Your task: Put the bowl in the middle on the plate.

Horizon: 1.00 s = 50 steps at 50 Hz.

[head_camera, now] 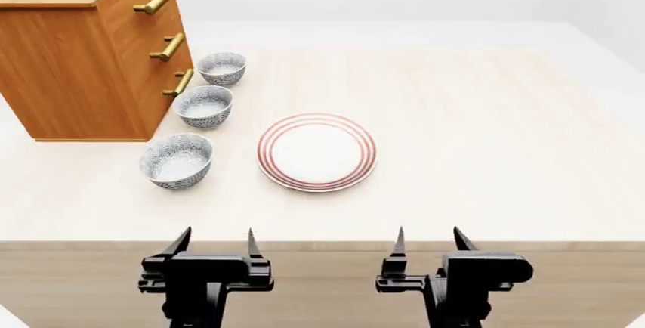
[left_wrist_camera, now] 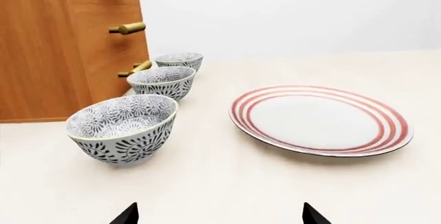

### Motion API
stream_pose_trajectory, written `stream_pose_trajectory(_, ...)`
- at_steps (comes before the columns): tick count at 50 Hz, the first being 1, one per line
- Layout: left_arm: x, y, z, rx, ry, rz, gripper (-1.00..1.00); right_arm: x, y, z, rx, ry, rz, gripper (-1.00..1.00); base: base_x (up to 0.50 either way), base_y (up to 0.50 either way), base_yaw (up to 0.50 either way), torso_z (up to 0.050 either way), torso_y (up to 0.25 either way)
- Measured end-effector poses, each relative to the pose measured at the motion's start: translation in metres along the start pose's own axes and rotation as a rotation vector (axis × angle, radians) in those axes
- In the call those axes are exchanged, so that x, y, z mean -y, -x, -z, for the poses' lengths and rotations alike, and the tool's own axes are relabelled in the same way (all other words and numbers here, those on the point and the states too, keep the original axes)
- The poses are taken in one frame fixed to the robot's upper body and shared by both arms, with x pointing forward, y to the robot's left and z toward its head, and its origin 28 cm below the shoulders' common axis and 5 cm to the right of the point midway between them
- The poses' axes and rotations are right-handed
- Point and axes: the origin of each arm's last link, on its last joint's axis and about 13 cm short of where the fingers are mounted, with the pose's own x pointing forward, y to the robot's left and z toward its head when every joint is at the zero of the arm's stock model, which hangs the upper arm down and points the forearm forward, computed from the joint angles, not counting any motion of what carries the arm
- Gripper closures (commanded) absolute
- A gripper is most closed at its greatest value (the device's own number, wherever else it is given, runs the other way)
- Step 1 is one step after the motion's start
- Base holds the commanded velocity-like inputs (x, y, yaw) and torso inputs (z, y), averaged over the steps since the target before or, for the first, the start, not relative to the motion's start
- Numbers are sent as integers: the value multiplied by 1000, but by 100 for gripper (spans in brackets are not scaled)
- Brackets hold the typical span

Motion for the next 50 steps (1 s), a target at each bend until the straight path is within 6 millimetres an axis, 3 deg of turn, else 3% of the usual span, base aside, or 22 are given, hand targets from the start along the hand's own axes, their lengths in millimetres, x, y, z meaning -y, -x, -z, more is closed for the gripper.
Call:
stream_pose_trajectory(10, -5, -31, -83, 94, 28, -3, -100, 14, -27, -77, 69, 79, 55, -100, 0, 0, 0, 0, 0)
stream_pose_trajectory(17, -12, -37, -113, 127, 46, -10, -100, 21, -28, -103, 119, 93, 105, -100, 429, 0, 0, 0, 0)
stream_pose_trajectory(29, -16, -43, -132, 147, 50, -11, -100, 21, -26, -120, 154, 108, 118, -100, 500, 0, 0, 0, 0)
stream_pose_trajectory(50, -17, -46, -139, 153, 54, 1, -100, 21, -24, -127, 172, 109, 103, -100, 500, 0, 0, 0, 1)
